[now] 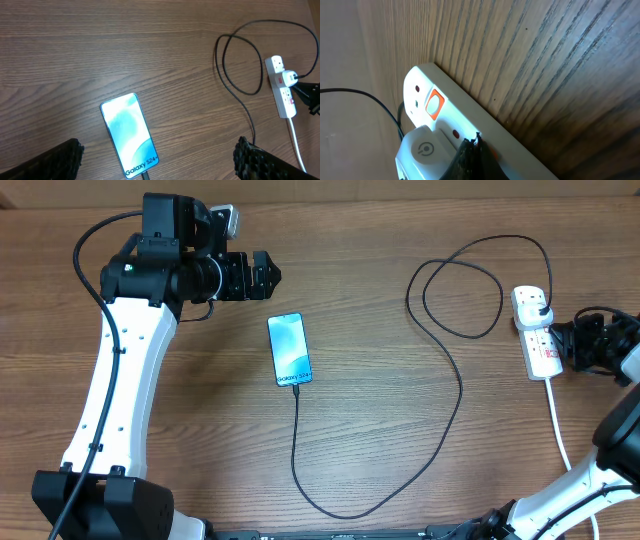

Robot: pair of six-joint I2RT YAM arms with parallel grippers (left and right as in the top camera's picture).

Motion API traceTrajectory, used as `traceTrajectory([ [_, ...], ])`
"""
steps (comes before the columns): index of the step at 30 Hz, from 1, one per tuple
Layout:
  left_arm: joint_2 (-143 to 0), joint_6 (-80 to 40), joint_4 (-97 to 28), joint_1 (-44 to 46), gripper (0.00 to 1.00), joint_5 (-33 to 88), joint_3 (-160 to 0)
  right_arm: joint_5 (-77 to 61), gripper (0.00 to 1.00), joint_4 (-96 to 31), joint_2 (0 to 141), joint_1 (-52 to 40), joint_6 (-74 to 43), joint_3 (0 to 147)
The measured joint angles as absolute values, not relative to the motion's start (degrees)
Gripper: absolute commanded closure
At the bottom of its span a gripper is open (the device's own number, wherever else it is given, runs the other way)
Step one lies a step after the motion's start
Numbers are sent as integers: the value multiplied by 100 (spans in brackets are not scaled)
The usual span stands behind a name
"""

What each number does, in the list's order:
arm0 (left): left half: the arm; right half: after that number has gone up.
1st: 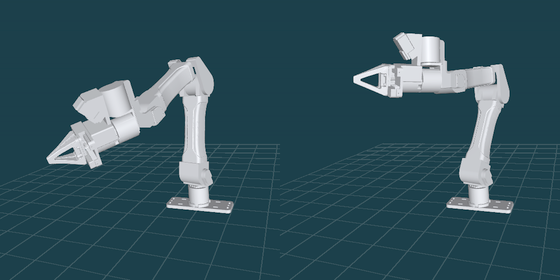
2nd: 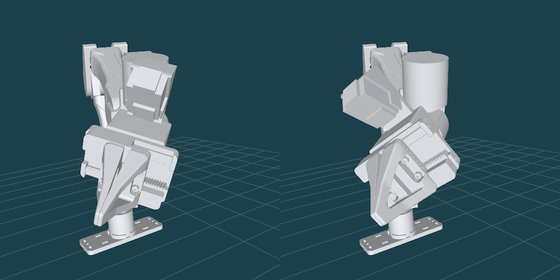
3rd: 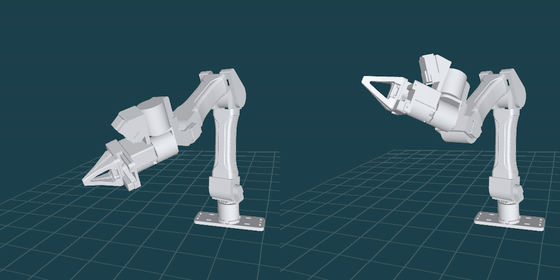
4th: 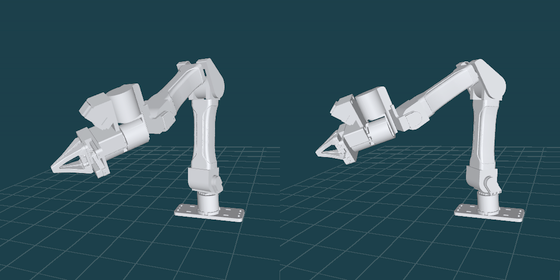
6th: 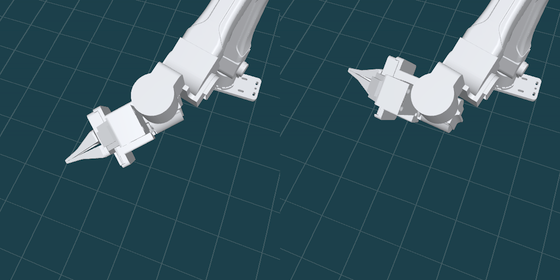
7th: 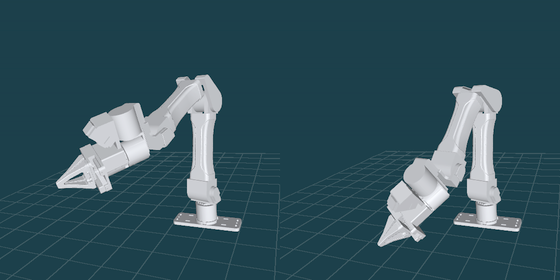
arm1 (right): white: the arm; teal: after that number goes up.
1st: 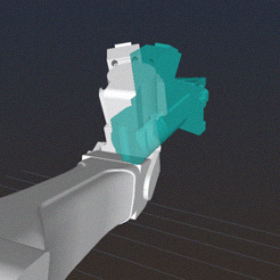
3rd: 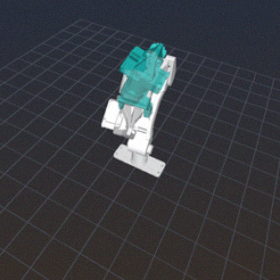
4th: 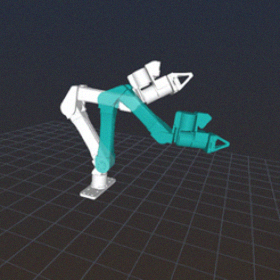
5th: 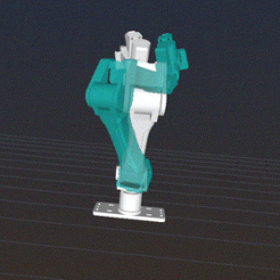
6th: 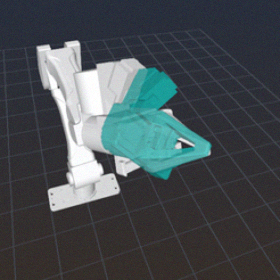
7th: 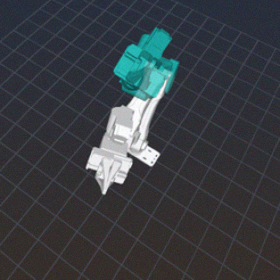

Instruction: Plug charger to phone and switch on socket

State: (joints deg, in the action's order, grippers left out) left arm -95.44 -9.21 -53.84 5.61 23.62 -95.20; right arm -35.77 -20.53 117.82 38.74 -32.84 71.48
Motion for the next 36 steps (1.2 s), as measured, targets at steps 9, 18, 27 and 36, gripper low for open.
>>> traceTrajectory([
  [9, -9544, -921, -5384, 561, 0, 2362, -9520, -3575, 96, -2051, 11782, 3846, -3284, 7153],
  [18, -9544, -921, -5384, 561, 1, 2362, -9520, -3476, 96, -2128, 11782, 3774, -3286, 7214],
  [27, -9544, -921, -5384, 561, 0, 2362, -9520, -3472, 96, -2344, 11782, 3774, -3299, 7277],
  [36, -9544, -921, -5384, 561, 1, 2362, -9520, -3470, 96, -2401, 11782, 3771, -3299, 7293],
])
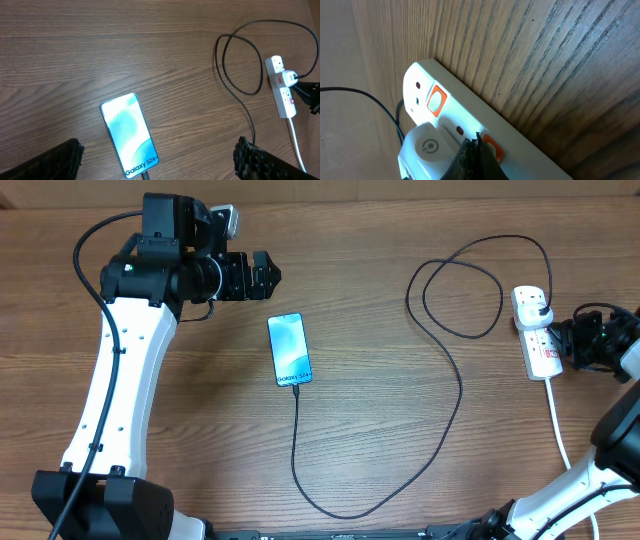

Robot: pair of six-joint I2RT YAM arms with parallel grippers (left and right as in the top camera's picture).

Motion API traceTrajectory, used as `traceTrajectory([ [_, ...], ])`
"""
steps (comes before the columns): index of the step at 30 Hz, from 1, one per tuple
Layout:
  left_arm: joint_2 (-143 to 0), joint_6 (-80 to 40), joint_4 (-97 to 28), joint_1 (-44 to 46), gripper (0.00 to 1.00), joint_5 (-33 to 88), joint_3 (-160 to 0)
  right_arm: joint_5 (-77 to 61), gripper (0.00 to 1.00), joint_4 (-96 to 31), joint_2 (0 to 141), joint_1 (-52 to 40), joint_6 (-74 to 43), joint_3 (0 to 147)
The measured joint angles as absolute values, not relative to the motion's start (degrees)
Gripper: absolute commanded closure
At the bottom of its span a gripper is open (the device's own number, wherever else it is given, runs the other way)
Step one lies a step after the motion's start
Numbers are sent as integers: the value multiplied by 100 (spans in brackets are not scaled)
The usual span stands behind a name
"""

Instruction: Plug charger to phone and switch on socket

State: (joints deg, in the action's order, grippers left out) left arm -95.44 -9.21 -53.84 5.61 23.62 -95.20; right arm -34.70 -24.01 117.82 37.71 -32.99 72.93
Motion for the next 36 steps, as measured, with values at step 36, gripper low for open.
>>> traceTrajectory([
  [36, -9544, -921, -5384, 561, 0, 2364, -9520, -3210, 96, -2482, 11782, 3686, -3135, 7391],
])
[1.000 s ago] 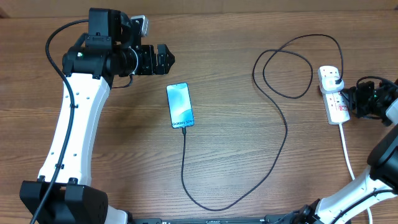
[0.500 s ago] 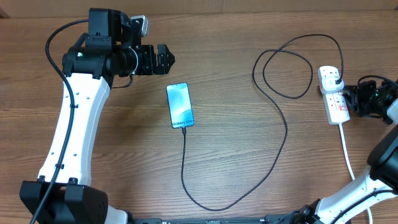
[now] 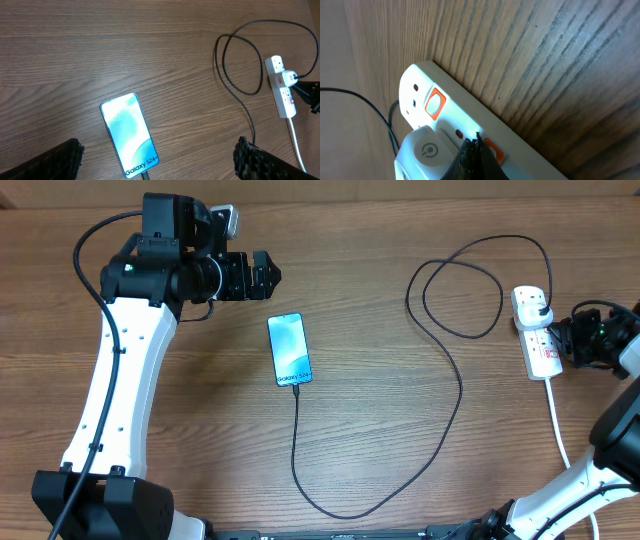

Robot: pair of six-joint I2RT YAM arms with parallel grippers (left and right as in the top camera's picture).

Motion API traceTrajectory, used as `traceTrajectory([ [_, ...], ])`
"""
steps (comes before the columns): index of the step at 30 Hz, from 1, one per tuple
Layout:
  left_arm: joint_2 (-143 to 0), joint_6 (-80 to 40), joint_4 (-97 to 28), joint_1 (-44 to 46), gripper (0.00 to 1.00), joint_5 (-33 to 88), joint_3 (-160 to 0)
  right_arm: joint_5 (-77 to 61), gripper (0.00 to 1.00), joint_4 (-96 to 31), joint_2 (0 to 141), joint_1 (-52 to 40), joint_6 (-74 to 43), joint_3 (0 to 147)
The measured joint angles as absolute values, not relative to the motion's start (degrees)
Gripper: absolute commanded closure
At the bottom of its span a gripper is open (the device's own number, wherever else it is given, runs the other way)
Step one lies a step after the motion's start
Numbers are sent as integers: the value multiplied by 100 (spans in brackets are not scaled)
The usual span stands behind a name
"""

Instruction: Plug charger to phone and switch on socket

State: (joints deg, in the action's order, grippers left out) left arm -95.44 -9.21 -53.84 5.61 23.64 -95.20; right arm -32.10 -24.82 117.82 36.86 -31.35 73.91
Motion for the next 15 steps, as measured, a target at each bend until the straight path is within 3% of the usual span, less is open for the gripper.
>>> traceTrajectory([
  [15, -9544, -921, -5384, 561, 1, 2364, -9520, -2936, 96, -2598, 11758, 3573, -2703, 7428],
])
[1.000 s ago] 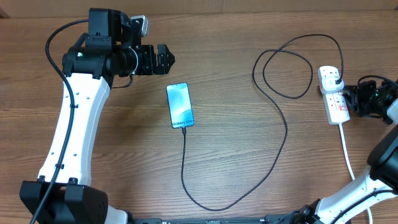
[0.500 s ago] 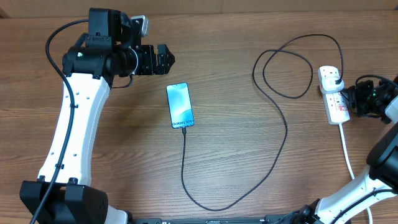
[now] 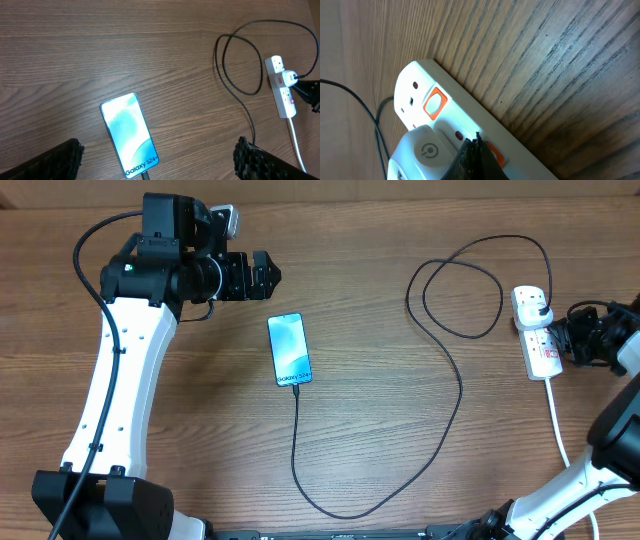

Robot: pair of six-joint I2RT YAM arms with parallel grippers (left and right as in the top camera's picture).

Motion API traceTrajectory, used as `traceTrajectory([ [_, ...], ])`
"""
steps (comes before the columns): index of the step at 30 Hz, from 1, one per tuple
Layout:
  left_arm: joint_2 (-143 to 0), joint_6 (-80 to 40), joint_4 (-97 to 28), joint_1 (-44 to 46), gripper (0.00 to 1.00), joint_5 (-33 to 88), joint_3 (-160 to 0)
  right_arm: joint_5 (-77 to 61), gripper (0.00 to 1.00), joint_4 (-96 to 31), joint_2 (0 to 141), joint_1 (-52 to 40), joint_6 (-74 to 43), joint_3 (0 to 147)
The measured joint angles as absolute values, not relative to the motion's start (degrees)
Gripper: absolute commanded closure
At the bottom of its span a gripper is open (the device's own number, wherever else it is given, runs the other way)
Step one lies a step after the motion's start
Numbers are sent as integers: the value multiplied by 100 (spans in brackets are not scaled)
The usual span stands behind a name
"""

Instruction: Plug charger to phone and switch on socket

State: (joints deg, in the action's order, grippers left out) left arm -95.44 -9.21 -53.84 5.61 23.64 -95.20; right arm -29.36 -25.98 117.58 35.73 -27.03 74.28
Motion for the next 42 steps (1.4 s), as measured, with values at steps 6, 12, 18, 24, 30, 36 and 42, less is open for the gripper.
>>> traceTrajectory([
  [6, -9544, -921, -5384, 561, 0, 2364, -9520, -2773, 96, -2757, 11725, 3524, -3395, 7474],
  [12, -9544, -921, -5384, 561, 1, 2362, -9520, -2766, 96, -2816, 11725, 3524, -4093, 7494],
  [18, -9544, -921, -5384, 561, 1, 2362, -9520, -2746, 96, -2856, 11716, 3511, -4311, 7500],
  [24, -9544, -921, -5384, 561, 1, 2364, -9520, -2552, 96, -2877, 11675, 3439, -4346, 7500],
  [30, -9544, -921, -5384, 561, 0, 2362, -9520, -2679, 96, -3103, 11625, 3382, -4346, 7509],
  [36, -9544, -921, -5384, 561, 0, 2364, -9520, -2917, 96, -3275, 11533, 3216, -4375, 7380],
  [42, -9544, -921, -5382, 561, 1, 2362, -9520, -3284, 96, -2995, 11601, 3719, -4407, 7332],
])
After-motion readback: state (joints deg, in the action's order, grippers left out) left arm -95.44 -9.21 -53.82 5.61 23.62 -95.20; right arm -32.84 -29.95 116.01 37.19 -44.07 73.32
